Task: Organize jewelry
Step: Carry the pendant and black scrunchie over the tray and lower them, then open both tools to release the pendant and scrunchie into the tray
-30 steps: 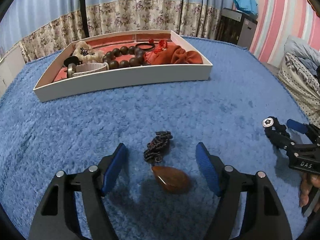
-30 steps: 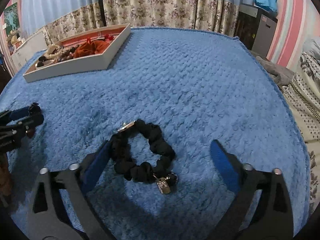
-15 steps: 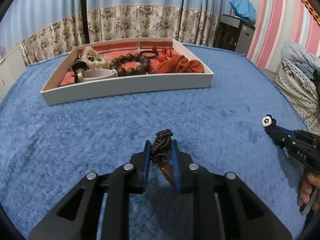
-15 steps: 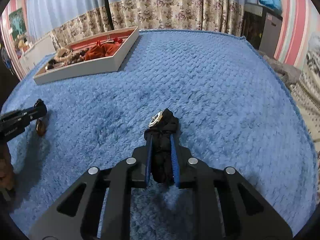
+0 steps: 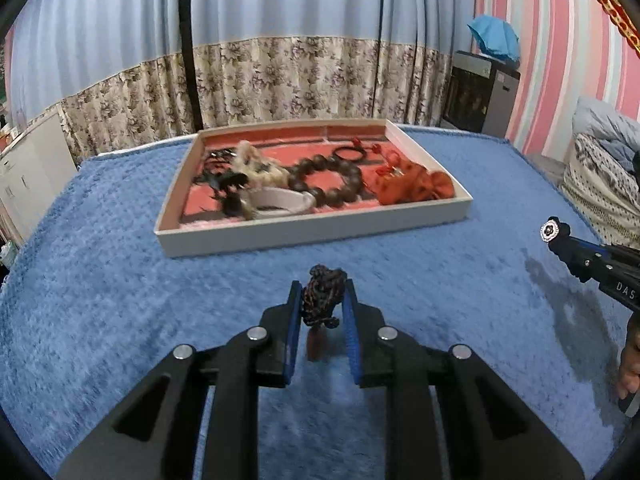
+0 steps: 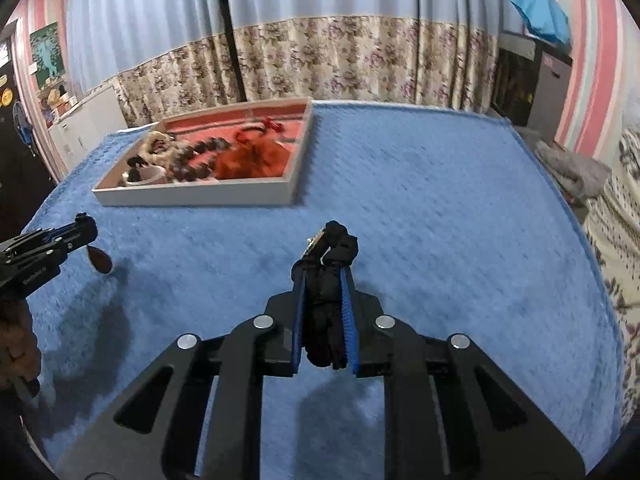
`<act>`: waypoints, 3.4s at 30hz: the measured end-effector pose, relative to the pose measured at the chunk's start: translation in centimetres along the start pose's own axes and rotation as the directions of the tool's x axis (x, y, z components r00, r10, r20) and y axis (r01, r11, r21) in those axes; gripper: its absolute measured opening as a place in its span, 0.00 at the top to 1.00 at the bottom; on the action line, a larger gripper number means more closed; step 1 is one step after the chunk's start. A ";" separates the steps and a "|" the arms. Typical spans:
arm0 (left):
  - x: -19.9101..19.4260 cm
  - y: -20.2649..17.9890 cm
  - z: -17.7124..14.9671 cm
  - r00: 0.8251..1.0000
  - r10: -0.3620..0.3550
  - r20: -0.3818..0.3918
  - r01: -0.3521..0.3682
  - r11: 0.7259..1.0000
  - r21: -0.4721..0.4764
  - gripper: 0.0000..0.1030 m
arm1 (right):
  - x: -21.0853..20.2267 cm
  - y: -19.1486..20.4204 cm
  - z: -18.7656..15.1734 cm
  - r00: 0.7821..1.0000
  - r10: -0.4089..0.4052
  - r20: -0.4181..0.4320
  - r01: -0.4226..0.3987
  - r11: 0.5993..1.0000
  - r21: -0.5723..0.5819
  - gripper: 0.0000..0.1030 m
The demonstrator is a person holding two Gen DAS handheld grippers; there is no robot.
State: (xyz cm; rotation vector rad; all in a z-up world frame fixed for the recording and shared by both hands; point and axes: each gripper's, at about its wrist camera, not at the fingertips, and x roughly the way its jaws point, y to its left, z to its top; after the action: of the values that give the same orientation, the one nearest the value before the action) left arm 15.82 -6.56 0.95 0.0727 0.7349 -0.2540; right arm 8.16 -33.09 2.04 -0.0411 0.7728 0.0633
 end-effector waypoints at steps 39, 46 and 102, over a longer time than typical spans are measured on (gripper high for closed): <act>11.9 7.8 13.5 0.994 0.044 0.098 -0.035 0.995 -0.098 0.80 | 15.3 8.5 16.9 0.993 0.076 0.087 -0.072 0.996 -0.051 0.83; 13.9 7.8 12.4 0.997 0.049 0.066 -0.043 0.995 -0.088 0.80 | 17.5 9.1 15.1 0.996 0.084 0.037 -0.082 0.995 -0.058 0.82; 16.0 5.7 10.7 0.999 0.036 0.017 -0.035 0.998 -0.054 0.69 | 18.6 7.5 13.9 0.998 0.067 0.009 -0.067 0.997 -0.038 0.68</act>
State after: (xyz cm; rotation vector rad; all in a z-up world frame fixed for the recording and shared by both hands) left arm 35.62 -5.96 -1.98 0.0325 0.7220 -0.2012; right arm 30.58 -23.96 -1.17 -0.0505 0.7623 0.1417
